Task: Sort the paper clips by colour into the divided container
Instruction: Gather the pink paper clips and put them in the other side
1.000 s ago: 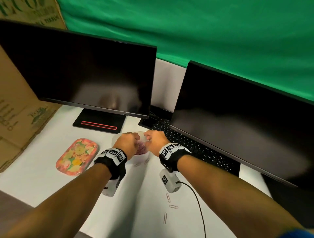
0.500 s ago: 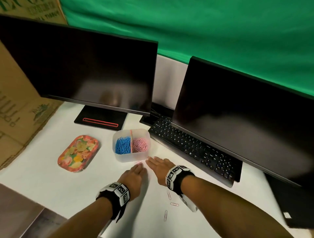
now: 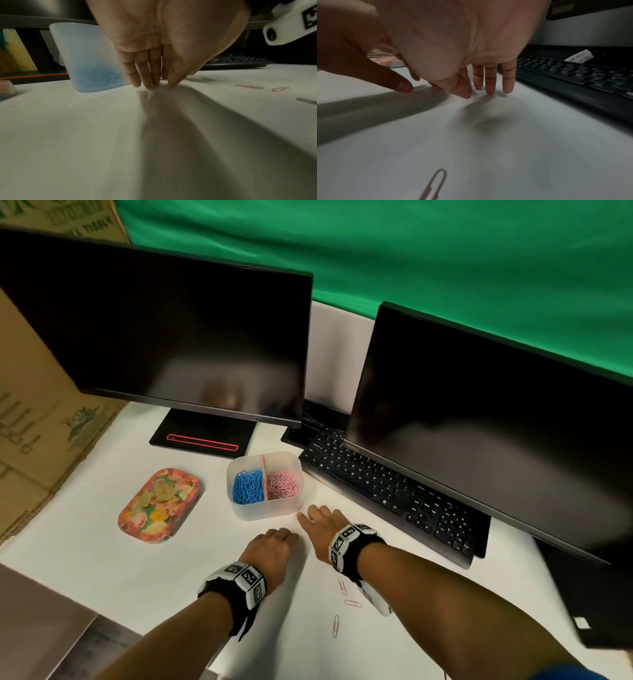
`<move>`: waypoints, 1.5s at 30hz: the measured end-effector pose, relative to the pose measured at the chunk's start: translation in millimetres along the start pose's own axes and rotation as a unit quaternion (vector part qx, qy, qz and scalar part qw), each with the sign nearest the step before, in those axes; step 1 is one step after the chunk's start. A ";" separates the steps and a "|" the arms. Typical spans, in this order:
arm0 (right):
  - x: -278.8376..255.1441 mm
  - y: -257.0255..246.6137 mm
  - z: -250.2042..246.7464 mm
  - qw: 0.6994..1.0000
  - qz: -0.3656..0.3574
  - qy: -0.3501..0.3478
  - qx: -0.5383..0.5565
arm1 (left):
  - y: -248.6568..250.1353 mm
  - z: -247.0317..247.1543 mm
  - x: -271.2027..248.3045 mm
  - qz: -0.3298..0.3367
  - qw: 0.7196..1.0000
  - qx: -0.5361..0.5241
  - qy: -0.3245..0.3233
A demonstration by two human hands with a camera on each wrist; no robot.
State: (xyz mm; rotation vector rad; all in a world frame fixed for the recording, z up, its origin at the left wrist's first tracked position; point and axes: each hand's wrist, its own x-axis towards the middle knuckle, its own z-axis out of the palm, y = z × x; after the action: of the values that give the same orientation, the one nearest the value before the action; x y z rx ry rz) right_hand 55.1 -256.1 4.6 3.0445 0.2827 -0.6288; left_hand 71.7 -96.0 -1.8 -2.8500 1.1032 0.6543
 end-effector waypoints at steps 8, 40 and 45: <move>-30.7 16.4 4.1 0.999 -0.028 -0.002 -0.035 | -3.5 -0.9 7.6 -0.046 0.997 -0.058 -0.016; -100.3 19.8 29.5 0.959 0.154 -0.036 0.236 | 65.7 7.0 8.1 0.141 0.979 -0.149 -0.007; -116.4 20.0 38.2 0.944 0.199 -0.057 0.256 | 75.1 11.5 11.4 0.171 0.981 -0.090 -0.032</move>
State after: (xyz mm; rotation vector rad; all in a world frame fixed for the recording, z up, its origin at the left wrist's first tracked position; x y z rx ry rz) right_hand -61.3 -298.0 15.1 3.3503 -0.5793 -0.9612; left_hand 26.3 -157.7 -6.7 -2.7785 1.6205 0.8984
